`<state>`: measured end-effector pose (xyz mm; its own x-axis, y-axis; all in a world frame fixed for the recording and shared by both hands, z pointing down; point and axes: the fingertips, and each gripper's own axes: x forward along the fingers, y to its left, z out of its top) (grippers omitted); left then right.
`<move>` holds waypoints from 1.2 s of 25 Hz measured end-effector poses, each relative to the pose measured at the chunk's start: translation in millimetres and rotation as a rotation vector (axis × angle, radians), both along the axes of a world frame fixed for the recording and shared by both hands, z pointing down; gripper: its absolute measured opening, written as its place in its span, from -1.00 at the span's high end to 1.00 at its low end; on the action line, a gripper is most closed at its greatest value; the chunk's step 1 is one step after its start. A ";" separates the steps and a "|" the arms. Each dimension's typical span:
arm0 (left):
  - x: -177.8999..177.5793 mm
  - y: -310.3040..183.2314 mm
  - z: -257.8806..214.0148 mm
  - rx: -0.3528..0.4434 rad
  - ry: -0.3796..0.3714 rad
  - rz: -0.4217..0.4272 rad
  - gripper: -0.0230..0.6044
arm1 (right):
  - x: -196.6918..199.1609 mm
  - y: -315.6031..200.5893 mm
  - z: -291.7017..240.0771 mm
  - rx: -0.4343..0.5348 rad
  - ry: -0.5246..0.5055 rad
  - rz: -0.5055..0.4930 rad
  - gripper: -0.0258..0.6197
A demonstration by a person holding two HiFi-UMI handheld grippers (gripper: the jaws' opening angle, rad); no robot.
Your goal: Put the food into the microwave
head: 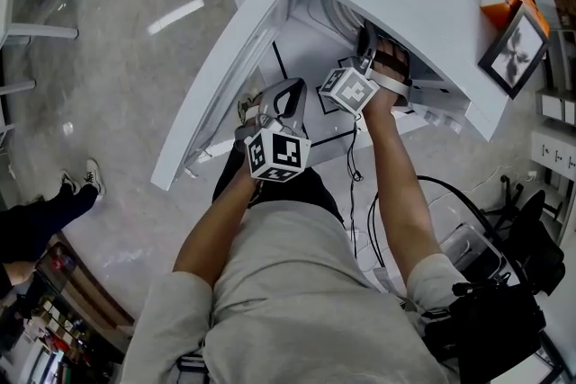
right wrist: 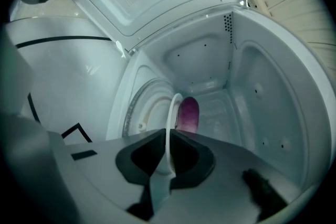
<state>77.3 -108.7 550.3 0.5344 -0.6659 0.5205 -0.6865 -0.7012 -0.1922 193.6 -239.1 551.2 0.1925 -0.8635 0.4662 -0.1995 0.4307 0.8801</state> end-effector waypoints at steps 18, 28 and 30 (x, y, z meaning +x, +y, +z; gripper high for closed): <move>3.5 -10.3 3.8 -0.040 0.042 -0.023 0.90 | 2.7 -11.3 3.6 -0.027 -0.024 0.029 0.83; 5.6 -8.2 6.9 -0.044 0.031 -0.025 0.90 | -5.5 -15.8 2.7 -0.107 -0.360 0.101 0.77; 5.7 -8.0 6.1 -0.044 0.028 -0.024 0.90 | -7.4 -15.6 -1.1 -0.140 -0.448 0.124 0.66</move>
<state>83.0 -116.7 556.4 0.5335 -0.6557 0.5343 -0.7079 -0.6919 -0.1422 186.2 -254.8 550.0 0.0433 -0.7700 0.6366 -0.6032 0.4878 0.6311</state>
